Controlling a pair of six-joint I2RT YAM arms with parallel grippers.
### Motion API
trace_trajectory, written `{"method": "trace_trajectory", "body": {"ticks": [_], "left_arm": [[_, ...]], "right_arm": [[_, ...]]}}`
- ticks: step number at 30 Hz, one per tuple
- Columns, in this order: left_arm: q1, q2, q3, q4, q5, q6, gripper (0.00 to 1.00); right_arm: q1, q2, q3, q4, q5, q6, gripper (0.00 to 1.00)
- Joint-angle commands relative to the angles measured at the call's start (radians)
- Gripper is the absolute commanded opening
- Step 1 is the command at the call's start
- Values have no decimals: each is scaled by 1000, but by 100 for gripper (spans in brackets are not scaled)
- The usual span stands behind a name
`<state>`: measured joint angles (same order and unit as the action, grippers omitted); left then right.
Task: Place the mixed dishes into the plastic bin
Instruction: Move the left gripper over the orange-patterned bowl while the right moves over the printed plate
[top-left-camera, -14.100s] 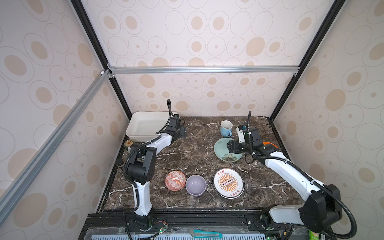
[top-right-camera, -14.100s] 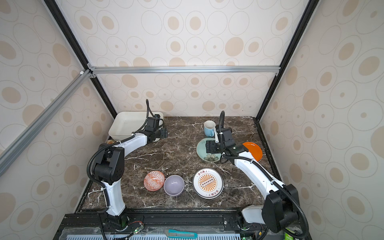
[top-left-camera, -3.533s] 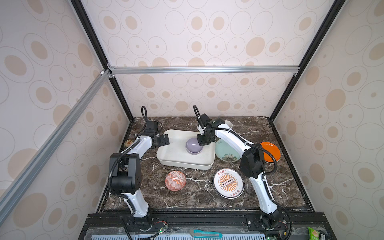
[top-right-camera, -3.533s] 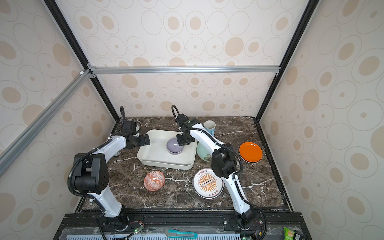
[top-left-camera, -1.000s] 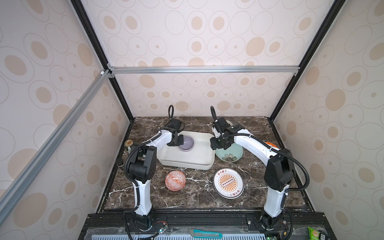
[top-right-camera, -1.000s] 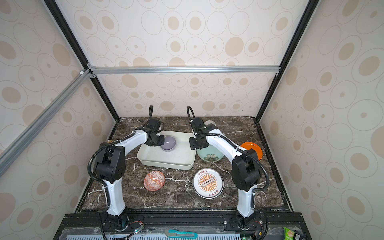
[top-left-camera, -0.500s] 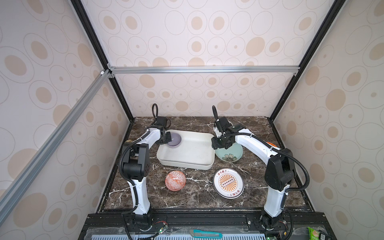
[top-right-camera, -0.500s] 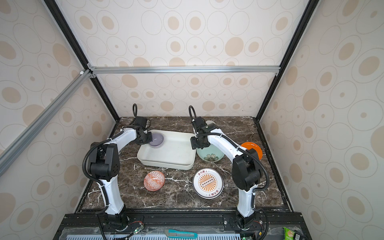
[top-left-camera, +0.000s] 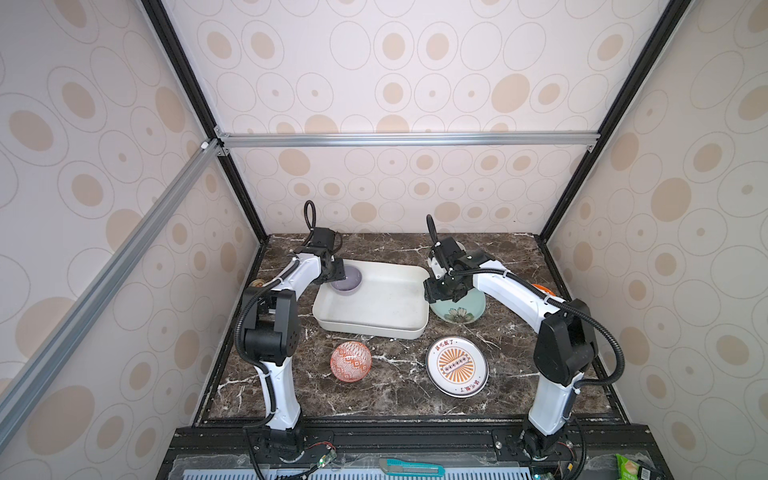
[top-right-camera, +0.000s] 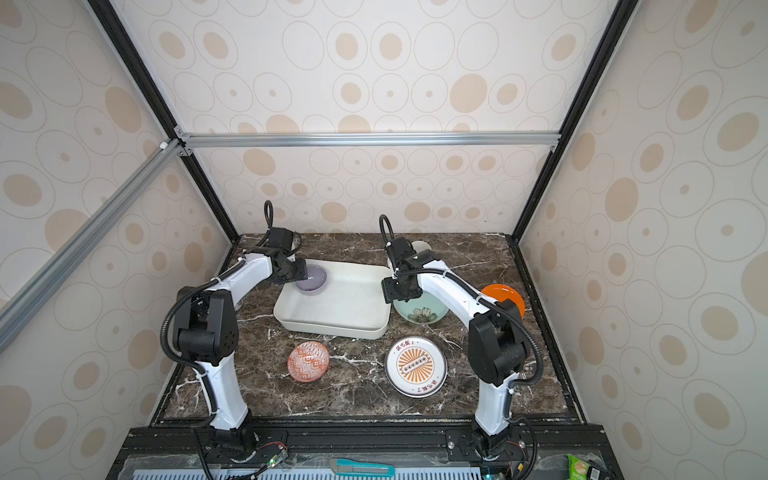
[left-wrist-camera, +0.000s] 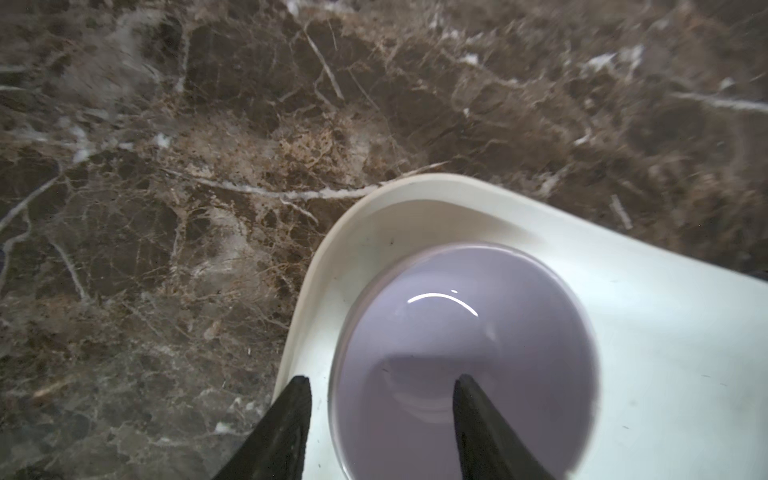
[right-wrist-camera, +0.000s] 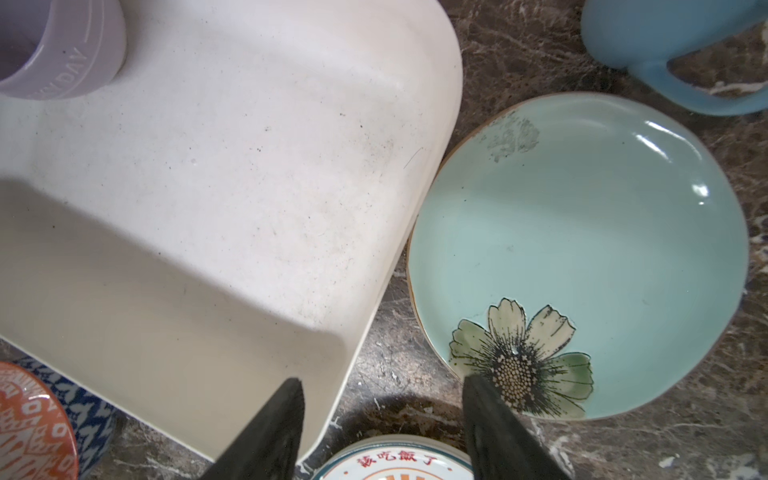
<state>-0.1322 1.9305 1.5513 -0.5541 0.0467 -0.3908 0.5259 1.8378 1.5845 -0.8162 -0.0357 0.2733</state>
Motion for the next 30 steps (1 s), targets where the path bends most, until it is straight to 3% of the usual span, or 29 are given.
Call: {"method": "trace_trajectory", "body": {"ticks": [1, 3, 4, 7, 11, 18, 25, 30], "left_arm": [[-9, -159, -21, 3, 19, -4, 60], [-16, -246, -74, 8, 38, -18, 62], [-23, -285, -107, 11, 43, -27, 63], [-77, -418, -241, 1, 1, -57, 66], [-180, -566, -415, -58, -81, -102, 67], [-251, -840, -659, -140, -94, -220, 67], [-282, -985, -850, -178, -65, -319, 66], [-311, -1027, -908, -167, -46, -379, 64]], "right_arm": [[-6, -82, -30, -3, -23, -14, 84], [-1, -122, -52, -4, -35, -11, 99], [2, -143, -65, -5, -39, -10, 100], [28, -201, -98, -23, -45, 11, 100], [137, -270, -163, -33, 10, 31, 100], [265, -388, -325, 66, 2, 111, 100], [317, -505, -433, 93, 23, 135, 100], [321, -568, -470, 77, 48, 128, 99]]}}
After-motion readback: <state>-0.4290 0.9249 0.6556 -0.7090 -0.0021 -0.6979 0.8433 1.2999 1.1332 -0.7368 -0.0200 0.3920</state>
